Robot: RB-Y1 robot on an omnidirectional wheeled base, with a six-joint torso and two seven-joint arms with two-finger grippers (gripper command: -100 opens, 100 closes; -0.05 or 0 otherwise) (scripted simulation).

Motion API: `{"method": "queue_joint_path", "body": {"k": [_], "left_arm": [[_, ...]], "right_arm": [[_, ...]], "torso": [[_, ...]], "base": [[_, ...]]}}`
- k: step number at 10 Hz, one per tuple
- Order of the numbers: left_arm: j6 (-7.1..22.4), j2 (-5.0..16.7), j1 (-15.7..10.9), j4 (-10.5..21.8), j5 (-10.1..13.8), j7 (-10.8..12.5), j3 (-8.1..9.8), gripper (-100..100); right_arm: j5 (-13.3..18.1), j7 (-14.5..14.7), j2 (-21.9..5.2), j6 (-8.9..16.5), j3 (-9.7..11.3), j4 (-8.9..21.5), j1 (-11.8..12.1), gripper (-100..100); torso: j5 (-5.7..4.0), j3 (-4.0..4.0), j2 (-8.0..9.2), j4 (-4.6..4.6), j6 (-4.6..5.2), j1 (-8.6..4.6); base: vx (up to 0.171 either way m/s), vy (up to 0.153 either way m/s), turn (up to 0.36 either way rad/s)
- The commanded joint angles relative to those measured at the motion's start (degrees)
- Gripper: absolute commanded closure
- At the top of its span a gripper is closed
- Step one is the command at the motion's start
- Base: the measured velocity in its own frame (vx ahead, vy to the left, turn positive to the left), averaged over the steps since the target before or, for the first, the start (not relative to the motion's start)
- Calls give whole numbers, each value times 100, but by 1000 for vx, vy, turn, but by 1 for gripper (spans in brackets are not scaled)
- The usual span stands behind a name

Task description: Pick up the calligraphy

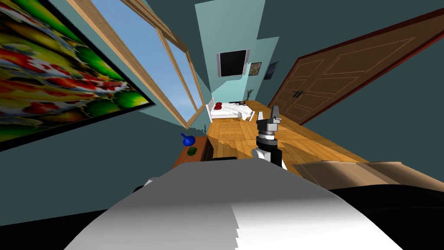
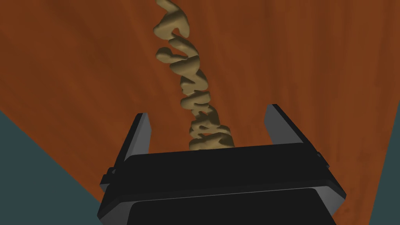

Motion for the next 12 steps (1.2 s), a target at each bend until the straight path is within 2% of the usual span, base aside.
{"method": "queue_joint_path", "body": {"k": [1, 2, 6, 7, 8, 11, 12], "left_arm": [[0, 0, 0, 0, 0, 0, 0, -100], [-19, -8, -3, -1, -5, 11, -5, 100], [1, -11, 12, 15, -7, 28, -4, 100], [2, -11, 13, 15, -7, 29, -4, 0], [165, 140, 78, -43, 70, -33, 69, 100], [134, 146, 60, 17, 80, -68, 73, 100], [144, 145, 63, 9, 80, -61, 73, 0]], "right_arm": [[0, 0, 0, 0, 0, 0, 0, 0], [0, 0, 0, 0, 0, 0, 0, 0], [0, 0, 1, 0, 1, 0, 0, 0], [0, 0, 1, 0, 1, 0, 0, 0], [0, 0, 1, 0, 1, 0, 0, 0], [0, 0, 1, 0, 1, 0, 0, 0], [0, 0, 1, 0, 1, 0, 0, 0]], "torso": [[0, 0, 0, 0, 0, 0], [-2, 0, -1, 0, 0, -10], [7, 9, 6, 11, 9, 2], [9, 9, 6, 11, 10, 8], [11, 9, 6, 11, 10, 11], [9, 6, 3, 10, 12, 2], [11, 7, 4, 10, 12, 9]], "base": [[-8, 27, -1], [-1, 5, -1], [0, 0, 0], [0, 0, 0], [9, -45, -47], [7, -28, -4], [0, 0, 0]]}}
